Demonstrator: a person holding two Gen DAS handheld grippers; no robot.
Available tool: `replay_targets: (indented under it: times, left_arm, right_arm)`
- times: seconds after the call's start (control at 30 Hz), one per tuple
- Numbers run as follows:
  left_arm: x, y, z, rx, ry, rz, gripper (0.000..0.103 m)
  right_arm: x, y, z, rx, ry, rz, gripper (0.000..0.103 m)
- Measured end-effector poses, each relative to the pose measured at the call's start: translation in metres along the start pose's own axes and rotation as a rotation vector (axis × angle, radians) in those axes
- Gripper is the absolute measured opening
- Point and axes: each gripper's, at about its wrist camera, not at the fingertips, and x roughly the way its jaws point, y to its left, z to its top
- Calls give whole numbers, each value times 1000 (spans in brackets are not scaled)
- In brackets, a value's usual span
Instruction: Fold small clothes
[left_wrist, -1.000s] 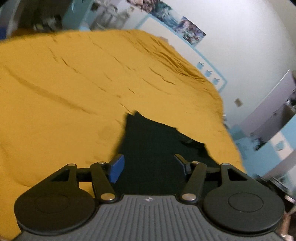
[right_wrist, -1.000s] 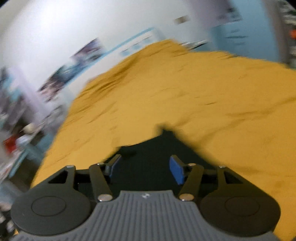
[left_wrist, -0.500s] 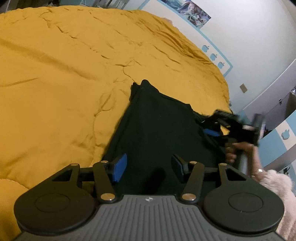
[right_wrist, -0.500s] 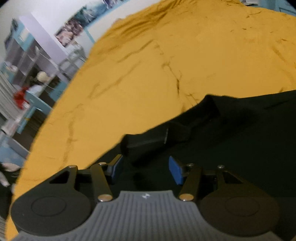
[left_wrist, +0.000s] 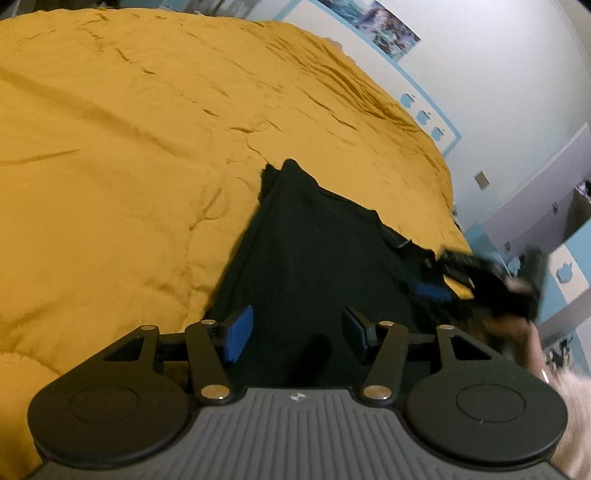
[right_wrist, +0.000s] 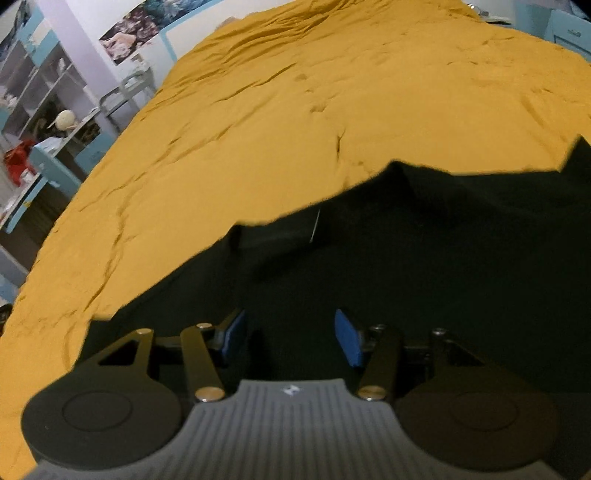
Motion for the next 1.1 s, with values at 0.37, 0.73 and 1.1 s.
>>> replay_targets:
  times: [0.37,0.73,1.1]
  left_arm:
    - [-2,-3,-2,86,23,11,65]
    - [2,3,6,117,96,-23,65]
    - [-18,-4,60,116,154,-58,68]
  right_arm:
    - [-113,-19,-108,40,49,68,50]
    - [-157,-32,-165,116,32,74,50]
    - [-185,40,-168,-175,-46,130,48]
